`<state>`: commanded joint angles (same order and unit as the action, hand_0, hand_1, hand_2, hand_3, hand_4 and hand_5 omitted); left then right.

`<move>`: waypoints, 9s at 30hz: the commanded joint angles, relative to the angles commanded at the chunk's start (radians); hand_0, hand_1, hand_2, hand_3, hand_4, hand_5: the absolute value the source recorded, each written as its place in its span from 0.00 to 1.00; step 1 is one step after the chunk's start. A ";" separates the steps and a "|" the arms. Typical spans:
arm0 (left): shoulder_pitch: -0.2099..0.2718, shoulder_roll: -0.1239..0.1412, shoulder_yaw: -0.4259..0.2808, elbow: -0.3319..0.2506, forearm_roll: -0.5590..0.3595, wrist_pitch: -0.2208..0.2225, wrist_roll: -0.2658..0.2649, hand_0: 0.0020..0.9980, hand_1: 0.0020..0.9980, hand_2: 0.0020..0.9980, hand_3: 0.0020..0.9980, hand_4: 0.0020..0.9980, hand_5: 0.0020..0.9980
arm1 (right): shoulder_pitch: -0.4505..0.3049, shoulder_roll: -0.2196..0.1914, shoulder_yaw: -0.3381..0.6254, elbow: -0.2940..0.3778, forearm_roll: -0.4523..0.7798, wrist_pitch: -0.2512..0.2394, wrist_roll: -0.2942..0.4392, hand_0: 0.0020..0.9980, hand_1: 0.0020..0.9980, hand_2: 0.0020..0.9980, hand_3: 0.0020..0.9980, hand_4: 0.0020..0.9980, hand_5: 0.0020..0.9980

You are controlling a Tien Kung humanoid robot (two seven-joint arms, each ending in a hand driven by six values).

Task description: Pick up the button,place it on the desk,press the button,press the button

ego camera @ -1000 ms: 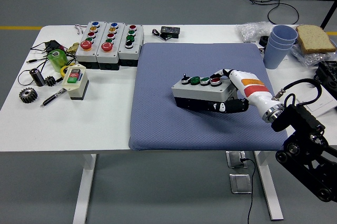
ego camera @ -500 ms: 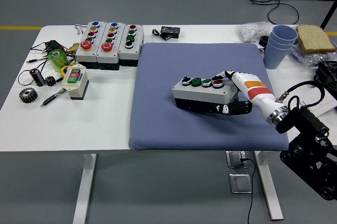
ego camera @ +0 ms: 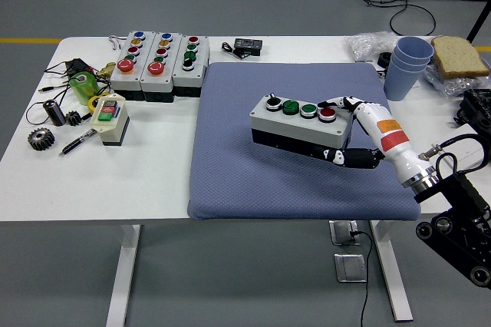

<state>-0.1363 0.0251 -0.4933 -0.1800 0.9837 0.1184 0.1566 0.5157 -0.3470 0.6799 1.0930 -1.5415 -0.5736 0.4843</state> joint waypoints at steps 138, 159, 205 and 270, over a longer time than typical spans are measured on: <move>0.007 -0.005 0.014 0.000 -0.004 -0.003 0.000 0.62 0.66 0.68 0.59 0.34 0.65 | -0.011 -0.106 -0.073 0.109 -0.262 0.106 -0.339 0.11 0.00 0.16 0.61 0.75 0.23; 0.003 -0.005 0.014 0.000 -0.003 -0.004 0.000 0.62 0.66 0.68 0.59 0.34 0.65 | 0.016 -0.085 -0.059 0.166 -0.260 0.083 -0.321 0.11 0.00 0.16 0.61 0.75 0.23; 0.010 -0.008 0.003 0.000 0.013 -0.005 0.003 0.62 0.66 0.68 0.59 0.34 0.64 | 0.034 -0.040 -0.095 0.078 -0.217 0.104 -0.311 0.11 0.00 0.16 0.60 0.76 0.24; 0.010 -0.009 0.006 0.000 0.012 -0.006 0.002 0.62 0.66 0.68 0.59 0.34 0.65 | -0.119 -0.052 0.161 0.086 0.320 0.150 -0.201 0.50 0.43 0.55 0.70 0.78 0.24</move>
<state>-0.1268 0.0164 -0.4875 -0.1800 0.9960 0.1123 0.1588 0.3966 -0.3993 0.8414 1.1788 -1.2213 -0.4235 0.2829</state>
